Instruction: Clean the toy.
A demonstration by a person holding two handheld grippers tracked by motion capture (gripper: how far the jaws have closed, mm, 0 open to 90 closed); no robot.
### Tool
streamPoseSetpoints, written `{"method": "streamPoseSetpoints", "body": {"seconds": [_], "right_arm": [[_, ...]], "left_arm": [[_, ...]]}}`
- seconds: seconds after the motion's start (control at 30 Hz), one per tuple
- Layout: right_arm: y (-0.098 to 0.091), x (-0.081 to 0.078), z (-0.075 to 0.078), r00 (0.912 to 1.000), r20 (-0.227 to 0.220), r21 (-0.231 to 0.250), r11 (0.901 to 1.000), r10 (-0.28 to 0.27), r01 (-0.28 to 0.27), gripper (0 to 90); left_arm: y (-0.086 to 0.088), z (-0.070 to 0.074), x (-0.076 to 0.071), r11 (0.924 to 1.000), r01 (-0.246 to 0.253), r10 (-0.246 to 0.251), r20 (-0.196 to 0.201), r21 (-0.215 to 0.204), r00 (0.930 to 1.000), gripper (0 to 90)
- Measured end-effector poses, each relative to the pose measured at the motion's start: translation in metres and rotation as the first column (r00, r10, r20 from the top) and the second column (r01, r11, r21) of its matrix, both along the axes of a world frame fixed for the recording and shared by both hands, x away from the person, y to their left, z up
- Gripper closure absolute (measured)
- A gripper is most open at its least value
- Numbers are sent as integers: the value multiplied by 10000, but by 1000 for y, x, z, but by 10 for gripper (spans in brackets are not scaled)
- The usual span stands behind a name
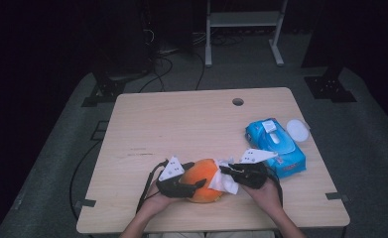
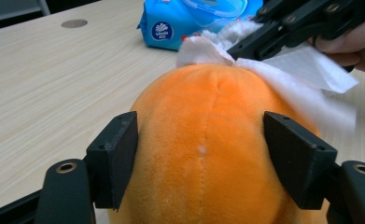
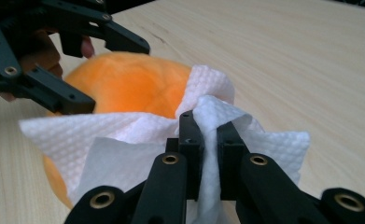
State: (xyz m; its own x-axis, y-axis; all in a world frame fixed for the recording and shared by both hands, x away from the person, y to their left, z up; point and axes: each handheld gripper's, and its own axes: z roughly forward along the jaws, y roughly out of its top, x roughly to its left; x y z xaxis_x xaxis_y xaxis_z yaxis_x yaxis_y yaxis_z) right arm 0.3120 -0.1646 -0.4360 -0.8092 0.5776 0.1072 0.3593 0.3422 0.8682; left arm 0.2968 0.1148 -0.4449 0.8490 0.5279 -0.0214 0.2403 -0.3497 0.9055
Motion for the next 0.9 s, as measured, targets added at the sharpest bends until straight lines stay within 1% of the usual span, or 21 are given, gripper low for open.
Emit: {"method": "streamPoseSetpoints", "body": {"seconds": [0.03,0.1,0.2,0.23,0.27,0.3,0.37,0.47,0.5,0.53,0.6,0.63,0.67,0.7,0.73,0.77,0.8,0.9], "right_arm": [[-1,0,-1,10000,-80,47,10000,-3,4,835],[1,-3,3,9999,128,-30,10000,48,-47,834],[8,-11,12,9971,486,396,9974,587,-606,834],[11,-13,14,9954,596,385,9962,754,-778,834],[13,-14,14,9947,658,291,9963,794,-815,834],[14,-14,12,9951,642,168,9969,754,-767,834],[10,-9,7,9979,291,237,9980,579,-586,833],[1,-1,-2,10000,21,-192,9998,62,-62,834],[-2,2,-5,9996,-278,-139,9999,-71,67,833],[-3,3,-7,9990,-414,-73,9998,-165,163,833],[-1,1,-4,9996,-204,-176,9997,-180,176,834],[1,-2,1,10000,20,-38,10000,-45,45,834],[3,-5,4,9998,138,139,9998,115,-117,833],[5,-7,7,9992,272,231,9993,281,-287,833],[7,-9,8,9987,370,205,9992,337,-345,833],[7,-8,7,9988,340,154,9993,348,-353,833],[6,-7,5,9994,220,128,9995,278,-281,833],[1,0,-4,9997,-218,-89,9999,-83,81,833]], "left_arm": [[0,0,0,10000,10,-10,2,-9,10000,295],[1,0,-1,10000,-34,33,21,52,10000,297],[3,-1,0,9999,-111,110,-98,-75,9999,298],[4,-1,1,9999,-102,101,-105,-52,9999,298],[4,-1,1,9999,-100,100,-101,-30,9999,298],[4,-1,1,9999,-118,118,-106,-29,9999,299],[5,-1,2,9998,-170,170,-136,-46,9998,304],[6,-2,3,9997,-202,199,-234,-138,9995,305],[6,-2,3,9997,-207,203,-244,-157,9995,305],[6,-2,3,9997,-209,206,-232,-140,9995,305],[7,-2,3,9997,-202,200,-200,-117,9996,305],[8,-2,3,9997,-213,210,-218,-131,9995,305],[9,-2,4,9996,-206,201,-255,-184,9995,305],[10,-2,4,9995,-228,222,-285,-211,9993,304],[10,-2,4,9995,-224,218,-290,-223,9993,304],[10,-2,3,9996,-208,202,-272,-211,9994,304],[9,-2,2,9995,-203,196,-257,-254,9995,304],[4,-2,0,9997,-137,134,-140,-190,9998,304]]}}
